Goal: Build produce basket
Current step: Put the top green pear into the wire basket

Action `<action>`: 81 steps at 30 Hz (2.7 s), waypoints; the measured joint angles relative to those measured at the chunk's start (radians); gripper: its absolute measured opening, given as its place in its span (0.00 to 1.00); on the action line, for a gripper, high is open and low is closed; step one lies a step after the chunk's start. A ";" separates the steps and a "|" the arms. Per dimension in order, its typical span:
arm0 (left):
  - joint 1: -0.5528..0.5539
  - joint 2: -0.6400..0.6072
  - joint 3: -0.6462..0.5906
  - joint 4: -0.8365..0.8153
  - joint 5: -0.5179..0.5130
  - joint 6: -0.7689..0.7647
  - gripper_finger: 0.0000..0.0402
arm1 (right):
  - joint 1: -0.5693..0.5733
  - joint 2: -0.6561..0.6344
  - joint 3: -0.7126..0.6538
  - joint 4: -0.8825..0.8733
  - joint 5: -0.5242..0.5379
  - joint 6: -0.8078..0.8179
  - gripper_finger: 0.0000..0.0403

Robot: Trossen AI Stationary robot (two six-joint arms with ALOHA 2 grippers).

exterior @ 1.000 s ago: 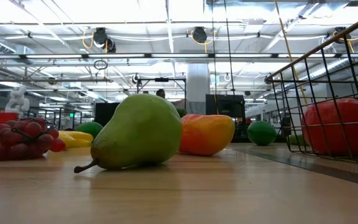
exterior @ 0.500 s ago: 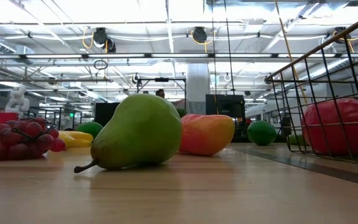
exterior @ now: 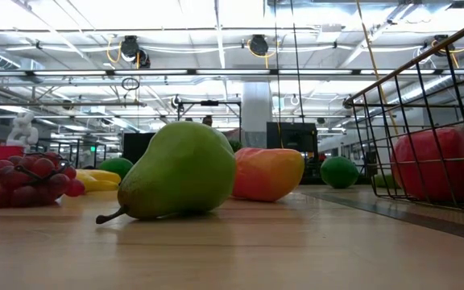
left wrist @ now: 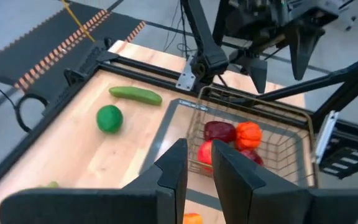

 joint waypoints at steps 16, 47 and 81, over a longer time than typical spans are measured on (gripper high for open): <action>0.081 0.000 0.000 -0.115 0.000 -0.177 0.18 | -0.013 -0.016 0.000 0.073 0.367 -0.225 0.85; 0.058 -0.459 -0.598 0.044 0.189 -0.028 0.18 | -0.209 0.227 0.000 0.653 0.720 -0.407 0.85; 0.048 -0.504 -0.930 0.232 -0.039 -0.497 0.58 | -0.544 0.057 0.000 0.308 -0.015 -0.634 0.85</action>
